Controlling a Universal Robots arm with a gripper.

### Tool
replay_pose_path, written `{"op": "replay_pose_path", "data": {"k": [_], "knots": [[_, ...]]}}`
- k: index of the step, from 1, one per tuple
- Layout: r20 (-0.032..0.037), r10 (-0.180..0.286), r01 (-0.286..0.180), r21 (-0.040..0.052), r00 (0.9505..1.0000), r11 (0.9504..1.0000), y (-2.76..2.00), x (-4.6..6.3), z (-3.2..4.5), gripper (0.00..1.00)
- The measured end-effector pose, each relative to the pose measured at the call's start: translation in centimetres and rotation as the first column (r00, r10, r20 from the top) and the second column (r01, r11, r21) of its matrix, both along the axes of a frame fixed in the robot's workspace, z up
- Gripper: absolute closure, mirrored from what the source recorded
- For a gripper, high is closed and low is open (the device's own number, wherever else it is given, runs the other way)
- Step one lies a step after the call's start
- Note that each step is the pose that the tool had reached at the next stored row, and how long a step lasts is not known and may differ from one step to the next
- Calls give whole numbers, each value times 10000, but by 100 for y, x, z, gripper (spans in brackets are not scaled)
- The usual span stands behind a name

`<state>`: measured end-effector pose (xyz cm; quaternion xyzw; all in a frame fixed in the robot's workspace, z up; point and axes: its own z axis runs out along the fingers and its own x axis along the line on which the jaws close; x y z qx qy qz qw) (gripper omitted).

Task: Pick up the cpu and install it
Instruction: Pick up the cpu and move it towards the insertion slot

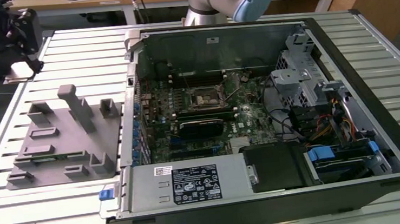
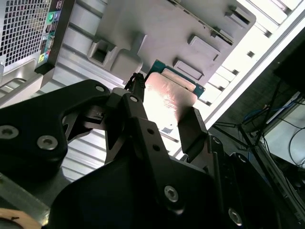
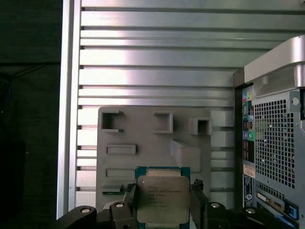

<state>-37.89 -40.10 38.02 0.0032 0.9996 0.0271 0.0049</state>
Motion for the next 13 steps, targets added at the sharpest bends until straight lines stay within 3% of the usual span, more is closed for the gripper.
{"op": "replay_pose_path", "data": {"k": [13], "knots": [[0,-1,1,0,10000,10000,2,171,-1,47]]}}
